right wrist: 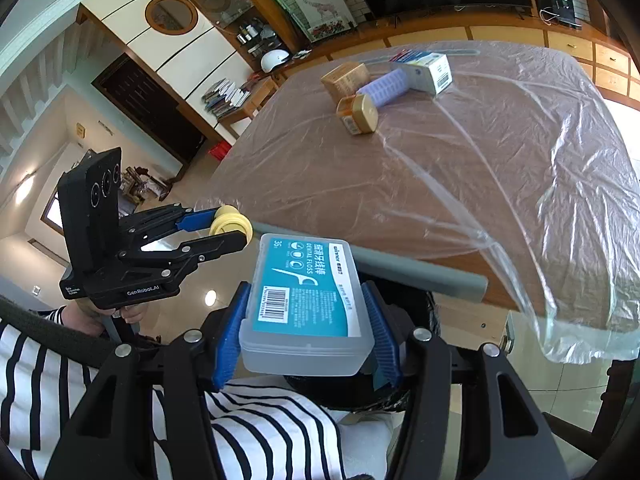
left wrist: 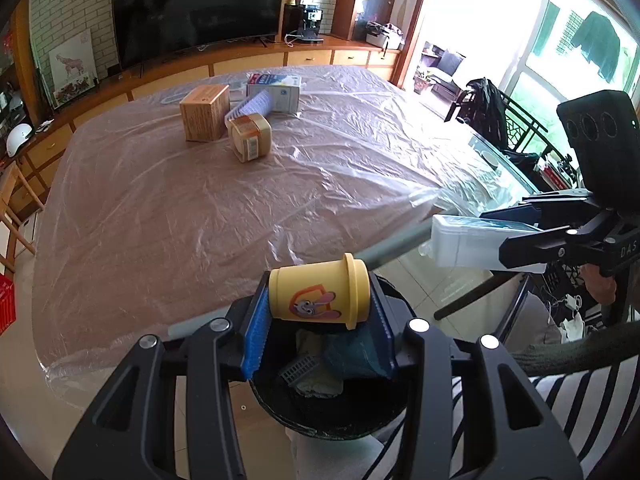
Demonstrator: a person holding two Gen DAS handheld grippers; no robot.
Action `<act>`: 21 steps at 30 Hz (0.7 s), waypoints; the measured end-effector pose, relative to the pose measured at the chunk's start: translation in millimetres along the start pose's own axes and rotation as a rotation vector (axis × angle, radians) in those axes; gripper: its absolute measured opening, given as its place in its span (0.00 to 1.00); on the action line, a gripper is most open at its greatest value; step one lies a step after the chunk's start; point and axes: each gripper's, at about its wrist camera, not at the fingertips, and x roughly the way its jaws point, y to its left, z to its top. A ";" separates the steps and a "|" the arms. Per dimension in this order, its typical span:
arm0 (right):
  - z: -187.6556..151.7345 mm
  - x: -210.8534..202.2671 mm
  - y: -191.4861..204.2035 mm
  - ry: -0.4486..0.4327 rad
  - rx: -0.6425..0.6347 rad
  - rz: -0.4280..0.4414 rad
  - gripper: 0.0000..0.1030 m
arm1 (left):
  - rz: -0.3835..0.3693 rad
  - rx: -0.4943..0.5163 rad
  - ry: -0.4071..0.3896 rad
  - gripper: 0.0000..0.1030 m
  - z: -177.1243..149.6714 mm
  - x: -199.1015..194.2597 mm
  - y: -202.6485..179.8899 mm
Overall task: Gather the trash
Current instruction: 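Carry the yellow cup and white floss box over the black bin with both tools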
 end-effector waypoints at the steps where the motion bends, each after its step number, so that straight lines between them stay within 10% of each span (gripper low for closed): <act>1: -2.7 1.2 1.7 0.008 -0.004 0.000 0.53 | -0.006 0.002 0.003 0.44 -1.9 -2.2 -0.7; 21: -38.3 44.5 14.6 0.159 -0.125 -0.122 0.53 | -0.048 0.080 0.160 0.44 -40.7 30.5 -20.3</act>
